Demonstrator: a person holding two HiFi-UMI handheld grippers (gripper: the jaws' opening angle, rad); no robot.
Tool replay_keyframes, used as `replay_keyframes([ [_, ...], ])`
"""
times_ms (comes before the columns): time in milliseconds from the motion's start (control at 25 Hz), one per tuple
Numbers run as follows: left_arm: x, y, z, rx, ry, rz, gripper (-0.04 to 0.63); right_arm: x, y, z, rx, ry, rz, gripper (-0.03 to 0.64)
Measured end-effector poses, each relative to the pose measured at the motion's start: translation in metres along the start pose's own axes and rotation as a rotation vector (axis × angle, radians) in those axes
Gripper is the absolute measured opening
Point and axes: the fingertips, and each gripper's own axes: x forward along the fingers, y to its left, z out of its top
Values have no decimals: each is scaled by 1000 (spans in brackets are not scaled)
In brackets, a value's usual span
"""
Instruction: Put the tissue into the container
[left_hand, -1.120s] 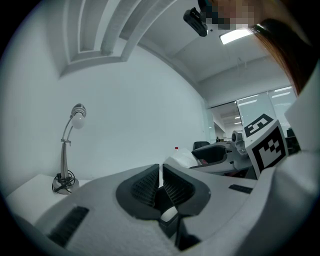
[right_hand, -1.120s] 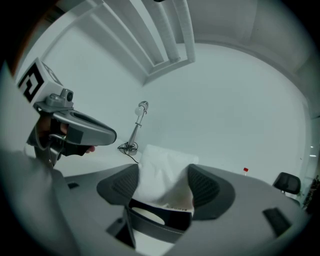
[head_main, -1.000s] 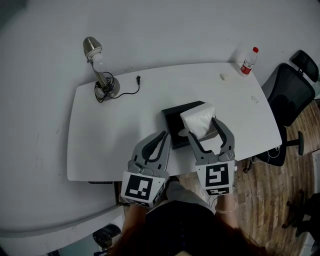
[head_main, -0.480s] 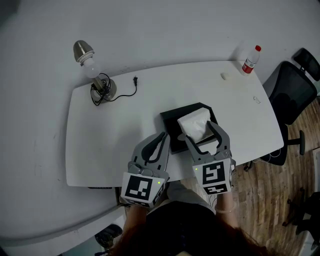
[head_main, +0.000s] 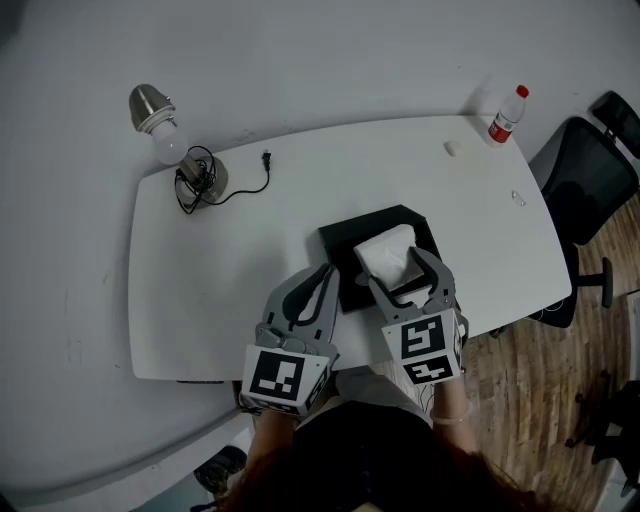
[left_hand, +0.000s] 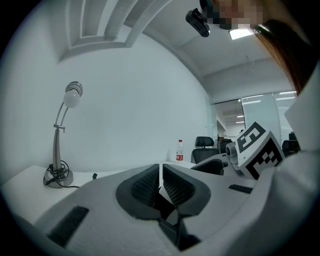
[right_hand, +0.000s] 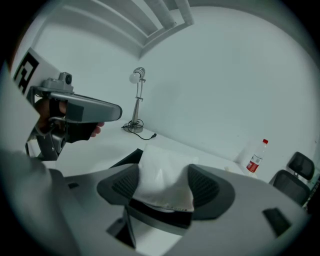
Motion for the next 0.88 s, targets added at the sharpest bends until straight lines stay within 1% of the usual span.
replay_keyframes([
  [280, 11, 3, -5, -14, 14, -9, 40, 11, -3, -11, -5, 79, 19, 327],
  [880, 23, -1, -12, -23, 28, -36, 40, 11, -2, -18, 17, 136, 39, 325],
])
